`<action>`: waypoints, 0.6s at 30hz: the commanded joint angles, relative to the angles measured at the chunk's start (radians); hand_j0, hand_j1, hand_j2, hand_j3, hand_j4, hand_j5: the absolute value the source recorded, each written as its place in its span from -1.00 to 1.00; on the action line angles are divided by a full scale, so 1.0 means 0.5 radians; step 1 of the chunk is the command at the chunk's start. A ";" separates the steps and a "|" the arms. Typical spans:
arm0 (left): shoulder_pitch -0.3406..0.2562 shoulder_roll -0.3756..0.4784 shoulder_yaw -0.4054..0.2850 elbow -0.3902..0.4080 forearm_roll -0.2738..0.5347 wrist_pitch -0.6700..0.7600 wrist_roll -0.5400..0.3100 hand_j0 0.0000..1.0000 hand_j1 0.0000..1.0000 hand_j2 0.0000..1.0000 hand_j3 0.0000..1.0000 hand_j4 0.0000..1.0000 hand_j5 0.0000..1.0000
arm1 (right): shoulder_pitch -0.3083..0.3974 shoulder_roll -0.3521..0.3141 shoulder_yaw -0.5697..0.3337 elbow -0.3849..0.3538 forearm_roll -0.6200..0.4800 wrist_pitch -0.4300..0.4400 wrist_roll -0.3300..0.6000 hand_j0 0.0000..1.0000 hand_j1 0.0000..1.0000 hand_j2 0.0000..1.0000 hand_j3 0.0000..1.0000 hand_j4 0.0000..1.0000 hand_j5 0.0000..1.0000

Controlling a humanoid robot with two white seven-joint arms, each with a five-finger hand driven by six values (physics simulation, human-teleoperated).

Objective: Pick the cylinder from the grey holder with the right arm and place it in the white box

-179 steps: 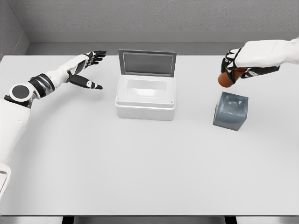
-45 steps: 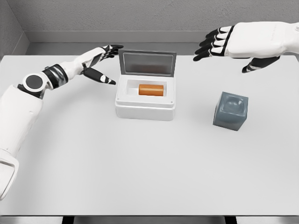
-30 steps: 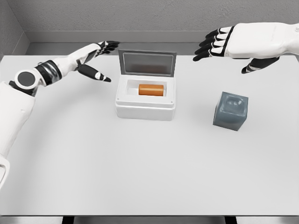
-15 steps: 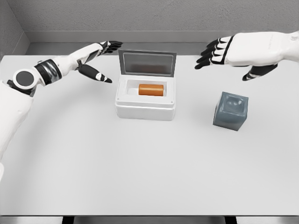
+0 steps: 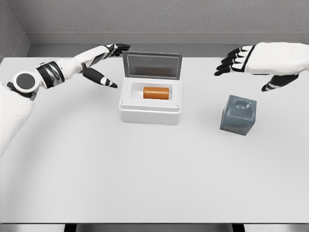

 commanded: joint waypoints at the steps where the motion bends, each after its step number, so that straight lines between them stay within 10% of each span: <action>1: 0.000 0.005 -0.030 -0.013 0.025 0.003 0.000 1.00 1.00 1.00 1.00 1.00 1.00 | 0.006 -0.024 -0.005 -0.005 -0.010 0.004 0.007 1.00 1.00 1.00 1.00 1.00 1.00; 18: 0.031 0.112 -0.040 -0.173 0.065 0.000 0.000 1.00 1.00 1.00 1.00 1.00 1.00 | 0.074 -0.051 -0.005 0.002 -0.004 0.004 0.023 1.00 1.00 1.00 1.00 1.00 1.00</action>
